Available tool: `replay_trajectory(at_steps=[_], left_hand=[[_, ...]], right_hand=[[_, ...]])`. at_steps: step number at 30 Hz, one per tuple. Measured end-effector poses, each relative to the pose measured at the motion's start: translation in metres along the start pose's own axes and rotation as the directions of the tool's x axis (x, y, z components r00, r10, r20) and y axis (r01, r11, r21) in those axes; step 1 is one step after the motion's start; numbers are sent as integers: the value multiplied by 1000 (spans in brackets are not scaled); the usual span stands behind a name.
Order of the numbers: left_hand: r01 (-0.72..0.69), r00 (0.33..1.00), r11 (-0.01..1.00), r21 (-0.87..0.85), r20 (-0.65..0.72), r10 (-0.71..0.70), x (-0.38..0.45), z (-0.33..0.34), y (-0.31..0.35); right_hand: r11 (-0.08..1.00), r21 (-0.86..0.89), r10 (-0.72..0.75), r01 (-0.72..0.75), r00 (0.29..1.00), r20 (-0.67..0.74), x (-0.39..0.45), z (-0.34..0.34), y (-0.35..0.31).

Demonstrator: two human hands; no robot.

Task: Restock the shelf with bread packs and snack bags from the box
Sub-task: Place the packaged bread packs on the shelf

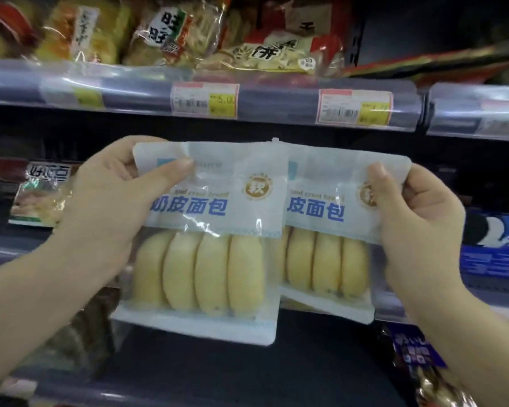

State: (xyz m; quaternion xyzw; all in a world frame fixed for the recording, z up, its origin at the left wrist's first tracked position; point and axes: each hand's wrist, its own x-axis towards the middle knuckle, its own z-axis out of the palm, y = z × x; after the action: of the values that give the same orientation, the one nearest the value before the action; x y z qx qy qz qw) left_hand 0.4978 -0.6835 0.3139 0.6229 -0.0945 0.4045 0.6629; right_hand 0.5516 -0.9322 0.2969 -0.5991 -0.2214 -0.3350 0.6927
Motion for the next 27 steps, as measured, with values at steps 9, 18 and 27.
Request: replay_trajectory(at_steps=[9, 18, 27], left_hand=[[-228, 973, 970, 83, -25, 231, 56, 7, -36], [-158, 984, 984, 77, -69, 163, 60, 23, -77], [-106, 994, 987, 117, -13, 108, 60, 32, -105]], right_hand=[[997, -58, -58, 54, 996, -61, 28, 40, 56], [999, -21, 37, -36, 998, 49, 38, 71, 90], [968, -235, 161, -93, 944, 289, 51, 61, 108]])
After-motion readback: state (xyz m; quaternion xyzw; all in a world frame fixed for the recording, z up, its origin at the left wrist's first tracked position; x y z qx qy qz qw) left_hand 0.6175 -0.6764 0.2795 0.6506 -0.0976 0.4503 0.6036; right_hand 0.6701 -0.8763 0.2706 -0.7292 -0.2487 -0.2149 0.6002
